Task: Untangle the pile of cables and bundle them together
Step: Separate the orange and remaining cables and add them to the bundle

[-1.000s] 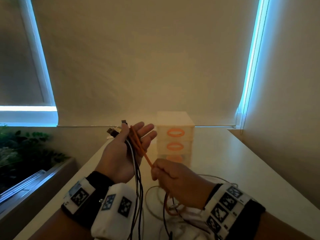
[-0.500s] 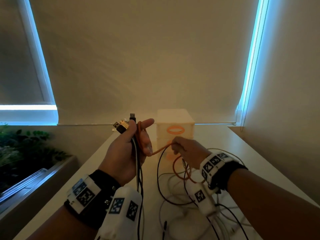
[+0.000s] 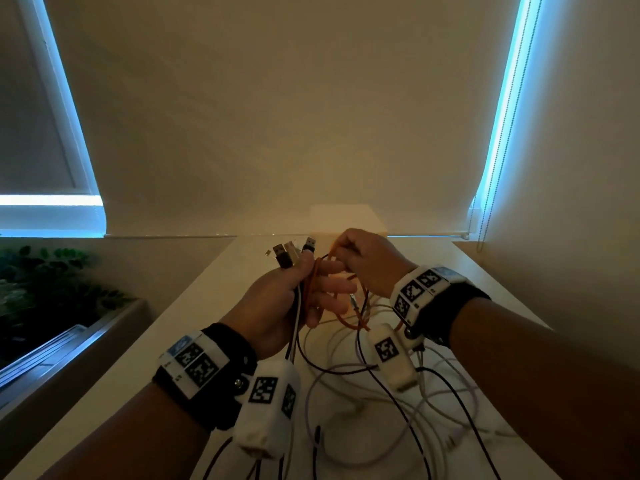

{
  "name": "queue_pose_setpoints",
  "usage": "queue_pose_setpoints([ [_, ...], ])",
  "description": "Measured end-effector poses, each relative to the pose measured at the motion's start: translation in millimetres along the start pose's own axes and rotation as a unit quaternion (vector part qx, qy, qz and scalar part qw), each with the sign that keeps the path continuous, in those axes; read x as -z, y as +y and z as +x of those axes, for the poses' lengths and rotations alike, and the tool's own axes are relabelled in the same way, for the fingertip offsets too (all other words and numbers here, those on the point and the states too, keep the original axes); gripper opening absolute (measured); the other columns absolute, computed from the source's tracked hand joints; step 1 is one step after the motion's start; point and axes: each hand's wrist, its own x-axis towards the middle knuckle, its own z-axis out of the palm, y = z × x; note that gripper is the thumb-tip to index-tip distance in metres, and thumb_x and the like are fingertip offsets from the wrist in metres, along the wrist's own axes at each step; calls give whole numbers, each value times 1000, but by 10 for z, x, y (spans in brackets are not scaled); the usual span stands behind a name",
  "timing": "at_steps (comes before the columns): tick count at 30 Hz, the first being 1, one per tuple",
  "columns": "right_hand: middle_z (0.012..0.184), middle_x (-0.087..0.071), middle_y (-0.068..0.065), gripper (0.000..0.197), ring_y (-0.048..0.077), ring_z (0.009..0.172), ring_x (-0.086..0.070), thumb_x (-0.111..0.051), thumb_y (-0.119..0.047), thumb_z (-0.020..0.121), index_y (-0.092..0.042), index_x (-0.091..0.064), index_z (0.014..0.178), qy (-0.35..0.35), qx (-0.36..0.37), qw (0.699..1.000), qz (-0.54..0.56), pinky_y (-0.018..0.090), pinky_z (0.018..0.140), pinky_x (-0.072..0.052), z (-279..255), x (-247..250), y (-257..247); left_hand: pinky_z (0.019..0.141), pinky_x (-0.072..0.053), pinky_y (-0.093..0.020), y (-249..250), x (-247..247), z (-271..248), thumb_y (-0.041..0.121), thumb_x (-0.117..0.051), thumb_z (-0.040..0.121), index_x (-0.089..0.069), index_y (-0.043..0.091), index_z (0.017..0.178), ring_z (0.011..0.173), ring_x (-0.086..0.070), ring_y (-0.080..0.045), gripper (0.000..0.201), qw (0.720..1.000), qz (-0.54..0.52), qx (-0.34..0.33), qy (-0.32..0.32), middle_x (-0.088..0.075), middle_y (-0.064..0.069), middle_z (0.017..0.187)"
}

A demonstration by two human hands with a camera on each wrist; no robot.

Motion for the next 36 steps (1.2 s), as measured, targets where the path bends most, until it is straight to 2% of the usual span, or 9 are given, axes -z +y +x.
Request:
queue_pose_setpoints([
  [3, 77, -68, -8, 17, 8, 73, -65, -57, -21, 95, -33, -60, 83, 27, 0, 1000, 5, 31, 69, -55, 20, 18, -17, 48, -38, -22, -9, 26, 98, 43, -30, 110, -60, 3, 127, 90, -76, -23, 53, 1000, 3, 14, 9, -75, -15, 118],
  [6, 76, -67, -7, 14, 11, 74, -66, -59, -20, 94, -30, -62, 84, 36, -4, 999, 4, 34, 73, -58, 12, -5, -42, 51, -40, -24, -51, 42, 169, 43, -32, 109, -60, 4, 129, 105, -74, -28, 51, 999, 32, 20, 30, -75, -11, 119],
  [12, 74, -63, -7, 19, 8, 63, -56, -61, -35, 93, -28, -59, 76, 12, -32, 999, -20, 24, 60, -42, -30, 17, -176, 52, -50, -26, -147, 66, 326, 43, -39, 108, -60, 2, 127, 106, -74, -29, 50, 997, 19, 13, 77, -73, -13, 123],
  [20, 65, -65, 1, 21, 12, 53, -63, -51, -30, 100, -19, -60, 84, -90, -106, 990, 29, 26, 54, -52, -290, -62, -218, 55, -51, -27, -257, 66, 410, 44, -38, 109, -63, 4, 121, 84, -75, -20, 48, 990, 12, -28, 138, -76, -8, 100],
  [25, 73, -62, -1, 21, 13, 66, -63, -45, -31, 101, -21, -61, 91, -125, -70, 990, -17, 27, 64, -51, -456, -124, -34, 54, -53, -27, -258, 117, 443, 44, -37, 109, -64, 6, 115, 86, -75, -23, 46, 980, -34, -52, 189, -76, -15, 103],
  [28, 77, -59, -1, 18, 18, 70, -61, -44, -28, 103, -17, -56, 96, -105, -22, 993, -57, 27, 62, -50, -537, -180, 73, 62, -55, -29, -239, 104, 454, 43, -36, 109, -59, 4, 127, 102, -75, -28, 49, 974, -64, -74, 202, -76, -14, 111],
  [32, 76, -54, -10, 14, 10, 69, -57, -46, -25, 103, -15, -56, 100, -86, 31, 991, -101, 24, 64, -46, -559, -192, 168, 70, -59, -29, -265, 86, 493, 42, -36, 109, -58, 1, 131, 96, -76, -24, 52, 963, -117, -108, 216, -77, -11, 107],
  [34, 77, -59, -7, 16, 14, 72, -61, -49, -26, 101, -15, -59, 98, -72, 43, 992, -93, 28, 67, -52, -540, -209, 160, 77, -60, -31, -281, 112, 532, 41, -37, 109, -57, 1, 134, 97, -76, -24, 51, 957, -146, -120, 221, -77, -11, 106],
  [36, 79, -63, -4, 17, 12, 75, -62, -53, -27, 99, -15, -63, 92, -43, 63, 995, -67, 21, 68, -50, -508, -237, 91, 86, -59, -34, -279, 132, 553, 39, -37, 109, -55, 3, 135, 105, -74, -28, 48, 954, -161, -128, 219, -77, -12, 107],
])
